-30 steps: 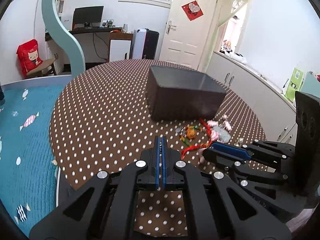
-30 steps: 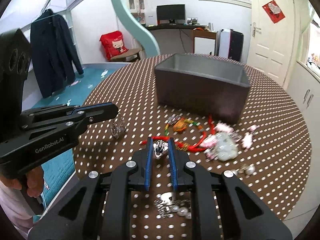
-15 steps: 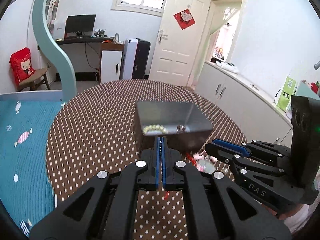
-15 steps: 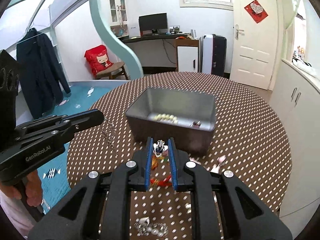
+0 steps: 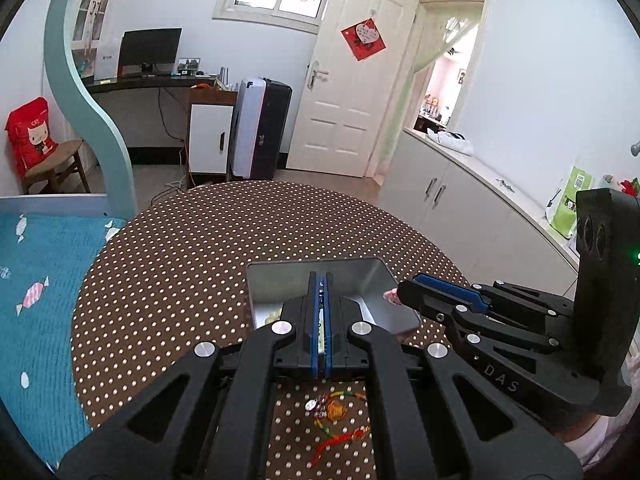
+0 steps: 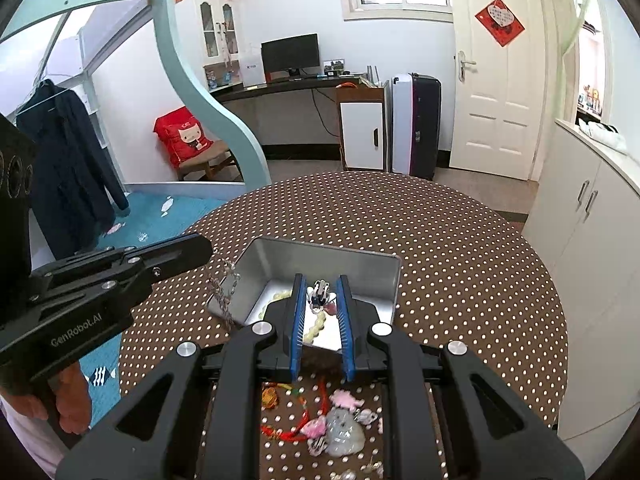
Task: Organize jewelry
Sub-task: 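Carry the silver chain and charm into the grey box and open both grippers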
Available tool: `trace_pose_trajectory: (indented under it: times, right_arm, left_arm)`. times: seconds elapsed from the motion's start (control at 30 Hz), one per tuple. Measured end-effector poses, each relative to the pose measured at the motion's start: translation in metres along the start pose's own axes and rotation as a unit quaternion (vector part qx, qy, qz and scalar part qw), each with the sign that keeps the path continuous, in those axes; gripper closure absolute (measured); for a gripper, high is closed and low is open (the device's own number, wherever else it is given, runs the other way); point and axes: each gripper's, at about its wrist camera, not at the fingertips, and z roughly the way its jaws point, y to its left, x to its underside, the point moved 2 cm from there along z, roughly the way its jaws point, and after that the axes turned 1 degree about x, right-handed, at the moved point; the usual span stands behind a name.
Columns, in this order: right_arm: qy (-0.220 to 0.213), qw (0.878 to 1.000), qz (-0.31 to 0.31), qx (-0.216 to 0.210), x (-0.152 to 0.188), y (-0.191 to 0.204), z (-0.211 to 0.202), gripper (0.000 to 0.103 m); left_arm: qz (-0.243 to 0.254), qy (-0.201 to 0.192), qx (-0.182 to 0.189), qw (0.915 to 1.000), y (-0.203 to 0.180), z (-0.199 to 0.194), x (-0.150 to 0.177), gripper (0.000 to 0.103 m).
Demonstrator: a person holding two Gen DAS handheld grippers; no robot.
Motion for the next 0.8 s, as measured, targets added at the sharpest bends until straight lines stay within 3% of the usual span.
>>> trace_pose_trajectory:
  times: [0.33, 0.8]
  right_arm:
    - [0.011, 1.000, -0.002, -0.013, -0.014, -0.013, 0.013, 0.089]
    - [0.061, 0.998, -0.015, -0.030, -0.003, -0.002, 0.043, 0.088]
  left_arm:
    - [0.015, -0.011, 0.000, 0.9998, -0.016, 0.019, -0.024, 0.101]
    - [0.009, 0.037, -0.002, 0.9993, -0.001, 0.053, 0.001, 0.101]
